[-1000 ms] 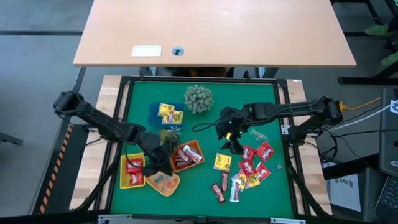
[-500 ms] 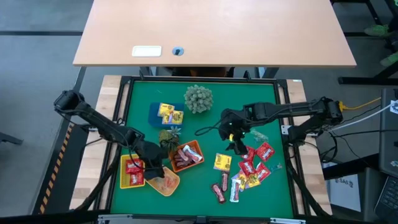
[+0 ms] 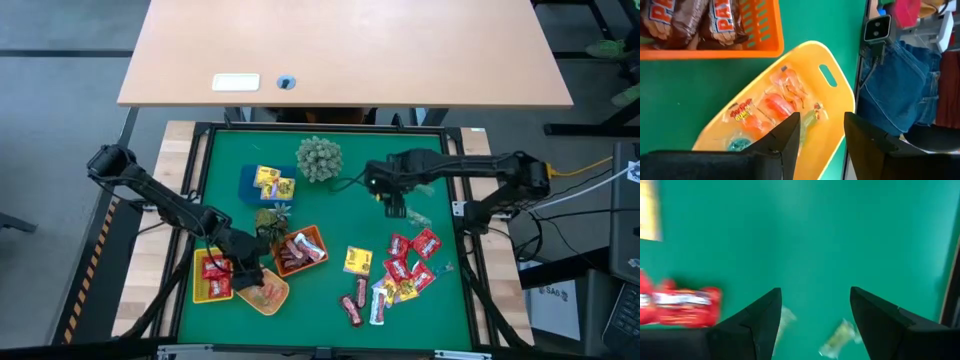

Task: Sort candy
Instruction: Put the green gummy into the light orange bin

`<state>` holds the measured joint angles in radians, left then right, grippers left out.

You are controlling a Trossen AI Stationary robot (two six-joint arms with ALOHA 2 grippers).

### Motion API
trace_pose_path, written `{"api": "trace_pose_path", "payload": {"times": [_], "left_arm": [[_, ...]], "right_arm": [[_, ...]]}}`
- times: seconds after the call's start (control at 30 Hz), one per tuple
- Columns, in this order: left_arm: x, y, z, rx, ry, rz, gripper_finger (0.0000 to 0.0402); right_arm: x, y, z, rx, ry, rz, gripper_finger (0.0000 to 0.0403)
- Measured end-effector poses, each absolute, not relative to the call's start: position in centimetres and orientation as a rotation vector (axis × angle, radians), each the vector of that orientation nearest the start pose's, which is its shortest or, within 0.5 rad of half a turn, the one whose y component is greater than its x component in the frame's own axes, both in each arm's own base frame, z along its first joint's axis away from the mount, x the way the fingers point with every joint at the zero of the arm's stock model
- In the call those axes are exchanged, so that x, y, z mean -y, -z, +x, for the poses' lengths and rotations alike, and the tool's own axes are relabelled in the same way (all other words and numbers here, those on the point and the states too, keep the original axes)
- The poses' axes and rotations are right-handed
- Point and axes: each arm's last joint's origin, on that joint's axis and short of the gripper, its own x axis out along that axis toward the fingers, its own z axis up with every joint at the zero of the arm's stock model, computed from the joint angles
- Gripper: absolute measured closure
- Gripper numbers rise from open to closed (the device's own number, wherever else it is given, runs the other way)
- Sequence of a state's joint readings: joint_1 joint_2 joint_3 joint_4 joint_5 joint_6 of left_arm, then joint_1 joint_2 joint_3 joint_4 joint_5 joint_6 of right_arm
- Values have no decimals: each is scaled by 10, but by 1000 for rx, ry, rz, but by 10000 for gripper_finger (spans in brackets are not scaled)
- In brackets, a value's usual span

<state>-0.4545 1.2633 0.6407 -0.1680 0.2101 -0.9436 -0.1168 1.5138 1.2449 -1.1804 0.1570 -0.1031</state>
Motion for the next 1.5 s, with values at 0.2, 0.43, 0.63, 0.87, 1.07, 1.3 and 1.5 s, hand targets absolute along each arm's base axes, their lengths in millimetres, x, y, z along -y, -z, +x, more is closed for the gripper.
{"api": "trace_pose_path", "payload": {"times": [0.2, 0.43, 0.63, 0.87, 1.07, 1.3, 1.5], "left_arm": [[110, -192, 215, -990, 154, -741, 263], [109, -192, 216, -969, 123, -730, 263], [109, -192, 216, -966, 119, -729, 262], [108, -192, 217, -943, 86, -717, 262], [108, -192, 217, -943, 86, -717, 262], [108, -192, 217, -943, 87, -716, 262], [108, -192, 217, -940, 82, -715, 262]], "right_arm": [[81, -230, 241, -1594, 314, -18, 166], [136, -201, 209, -1578, 511, 186, 166], [163, -189, 194, -1470, 568, 327, 166], [163, -176, 184, -1489, 615, 369, 166], [156, -158, 177, -1515, 611, 374, 166], [155, -147, 175, -1473, 623, 361, 166], [157, -147, 178, -1439, 633, 351, 191]]}}
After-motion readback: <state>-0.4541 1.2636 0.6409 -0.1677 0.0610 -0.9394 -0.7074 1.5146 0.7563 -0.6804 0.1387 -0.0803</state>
